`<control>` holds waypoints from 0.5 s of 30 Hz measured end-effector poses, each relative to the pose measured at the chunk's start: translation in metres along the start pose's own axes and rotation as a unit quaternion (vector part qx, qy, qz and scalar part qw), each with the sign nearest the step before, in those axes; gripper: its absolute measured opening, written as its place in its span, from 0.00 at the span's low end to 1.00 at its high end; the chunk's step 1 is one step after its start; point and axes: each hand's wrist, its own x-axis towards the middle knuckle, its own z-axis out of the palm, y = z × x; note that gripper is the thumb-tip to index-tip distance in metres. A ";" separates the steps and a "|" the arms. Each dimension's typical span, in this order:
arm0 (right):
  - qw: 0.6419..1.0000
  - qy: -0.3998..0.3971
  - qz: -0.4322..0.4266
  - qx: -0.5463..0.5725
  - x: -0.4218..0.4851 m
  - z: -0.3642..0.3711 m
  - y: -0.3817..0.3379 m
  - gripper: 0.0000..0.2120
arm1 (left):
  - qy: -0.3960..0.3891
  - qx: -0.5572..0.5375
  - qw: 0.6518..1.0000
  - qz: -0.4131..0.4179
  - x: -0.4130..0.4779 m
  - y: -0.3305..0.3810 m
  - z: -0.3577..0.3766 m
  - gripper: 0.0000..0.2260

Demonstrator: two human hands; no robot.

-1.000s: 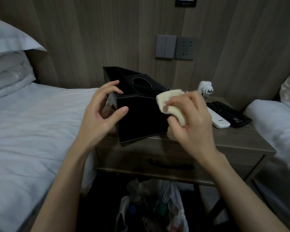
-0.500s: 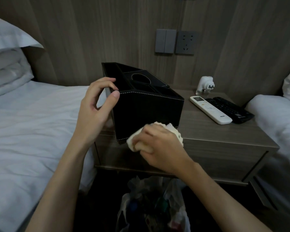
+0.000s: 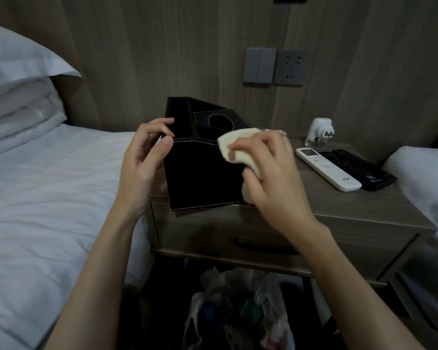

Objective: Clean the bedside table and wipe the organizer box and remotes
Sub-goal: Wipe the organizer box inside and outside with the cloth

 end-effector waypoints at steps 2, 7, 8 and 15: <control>1.000 0.007 -0.019 -0.010 -0.006 0.014 -0.001 0.16 | 0.008 -0.010 1.000 -0.005 0.000 0.000 0.000 0.05; 0.996 -0.010 -0.069 -0.054 -0.032 0.033 0.005 0.13 | 0.021 -0.014 1.000 -0.007 0.001 -0.002 0.003 0.05; 0.995 -0.033 -0.075 -0.056 -0.037 0.035 0.006 0.12 | 0.024 -0.017 1.000 -0.008 0.000 -0.002 0.004 0.05; 0.988 -0.101 -0.108 -0.042 -0.045 0.027 0.006 0.07 | 0.068 0.048 0.995 0.052 -0.011 0.004 0.014 0.07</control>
